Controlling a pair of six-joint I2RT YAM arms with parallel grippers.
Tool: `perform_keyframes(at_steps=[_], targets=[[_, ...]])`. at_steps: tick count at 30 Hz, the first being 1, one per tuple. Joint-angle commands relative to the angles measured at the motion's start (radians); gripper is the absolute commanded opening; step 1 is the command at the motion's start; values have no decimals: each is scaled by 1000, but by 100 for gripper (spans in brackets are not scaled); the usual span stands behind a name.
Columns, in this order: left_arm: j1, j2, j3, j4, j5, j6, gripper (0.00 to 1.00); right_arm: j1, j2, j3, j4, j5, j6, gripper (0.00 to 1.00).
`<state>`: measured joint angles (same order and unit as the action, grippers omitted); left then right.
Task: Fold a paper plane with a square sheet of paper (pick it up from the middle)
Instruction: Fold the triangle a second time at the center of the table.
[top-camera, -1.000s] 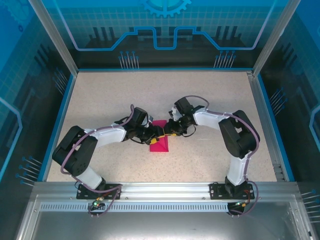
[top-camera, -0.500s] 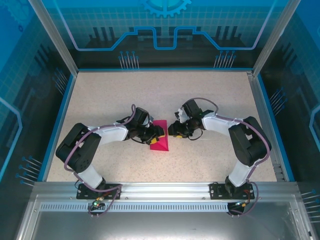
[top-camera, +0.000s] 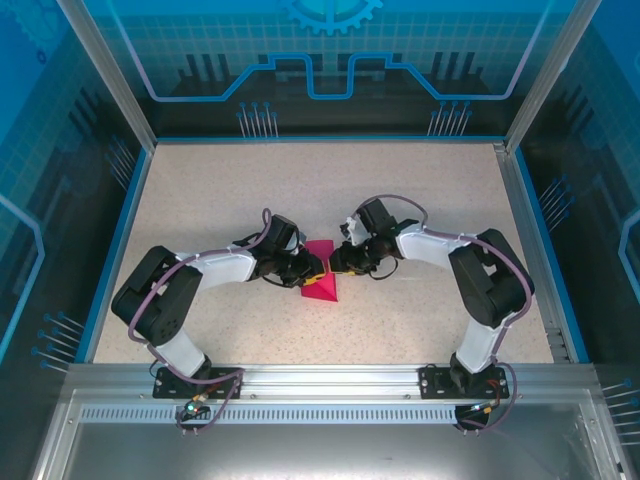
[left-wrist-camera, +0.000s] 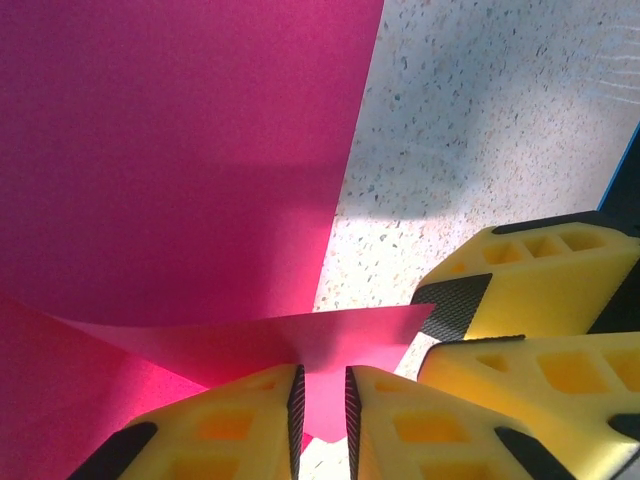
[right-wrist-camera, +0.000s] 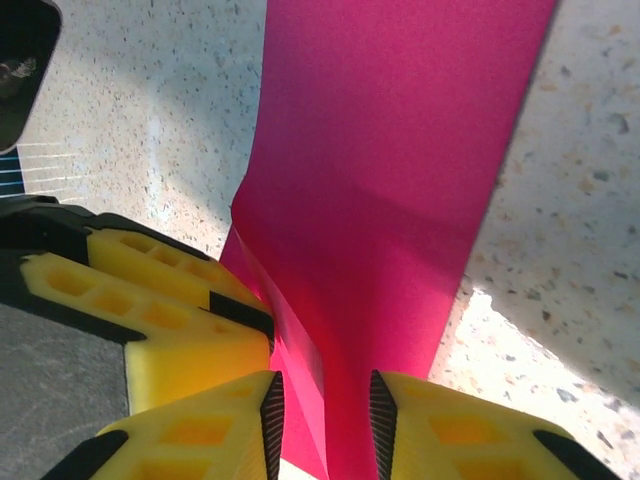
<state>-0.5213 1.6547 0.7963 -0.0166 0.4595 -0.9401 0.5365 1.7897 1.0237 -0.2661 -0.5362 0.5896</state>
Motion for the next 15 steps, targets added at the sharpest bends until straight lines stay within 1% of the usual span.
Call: perform_keyframes(at_steps=[1, 9, 12, 15], targets=[[-4, -1, 17, -20, -10, 24, 20, 17, 30, 33, 15, -37, -14, 28], [-4, 1, 25, -34, 7, 40, 19, 19, 57, 30, 8, -19, -16, 11], [-5, -6, 28, -35, 13, 45, 20, 19, 59, 15, 7, -1, -14, 8], [-5, -13, 29, -22, 28, 43, 21, 20, 61, 4, 11, -1, -13, 8]])
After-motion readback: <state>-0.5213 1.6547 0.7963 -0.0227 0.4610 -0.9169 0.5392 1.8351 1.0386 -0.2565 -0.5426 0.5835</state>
